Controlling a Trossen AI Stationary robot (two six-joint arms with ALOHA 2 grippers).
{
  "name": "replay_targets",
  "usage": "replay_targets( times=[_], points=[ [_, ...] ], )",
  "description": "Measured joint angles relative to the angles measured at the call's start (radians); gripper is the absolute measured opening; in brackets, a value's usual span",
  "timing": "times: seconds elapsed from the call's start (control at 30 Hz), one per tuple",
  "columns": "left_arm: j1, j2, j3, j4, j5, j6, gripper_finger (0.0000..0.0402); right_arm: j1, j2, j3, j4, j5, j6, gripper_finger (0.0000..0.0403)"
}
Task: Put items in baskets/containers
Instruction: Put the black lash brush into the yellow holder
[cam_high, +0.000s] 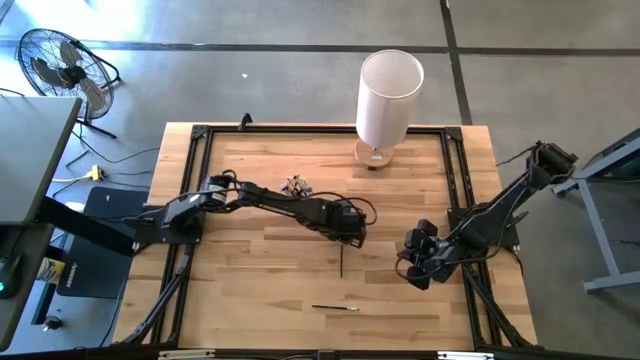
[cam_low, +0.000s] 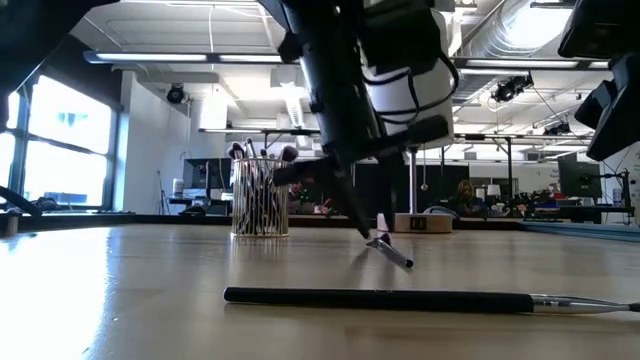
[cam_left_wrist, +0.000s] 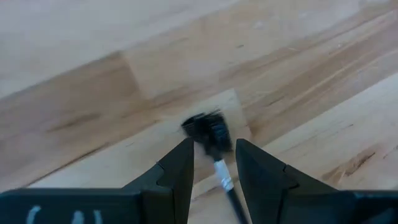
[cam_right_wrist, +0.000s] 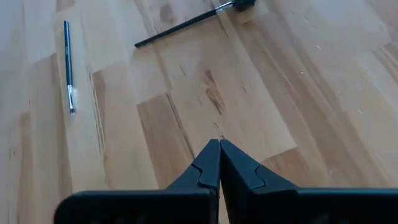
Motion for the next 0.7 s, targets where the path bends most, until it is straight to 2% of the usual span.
replay_targets(
  times=[0.17,0.43,0.53,0.63,0.7],
  points=[
    [0.0,0.032,0.002,0.09,0.027,0.001,0.0117,0.006,0.0,0.0,-0.003,0.002,-0.001,0.0002],
    [0.0,0.03,-0.019,0.087,0.017,0.003,0.0115,0.006,0.0,0.0,0.0,0.006,-0.002,0.0002],
    [0.0,0.028,-0.019,0.049,0.014,0.004,0.0085,0.006,0.0,0.0,0.0,0.013,-0.002,0.0002],
    [0.0,0.027,-0.019,0.041,0.029,0.033,0.0022,0.006,0.0,0.001,0.002,0.014,0.0,0.0001],
    [-0.005,0.027,-0.02,0.04,0.033,0.05,0.0013,0.006,0.0,0.001,0.01,0.017,0.0,0.0003]
  ],
)
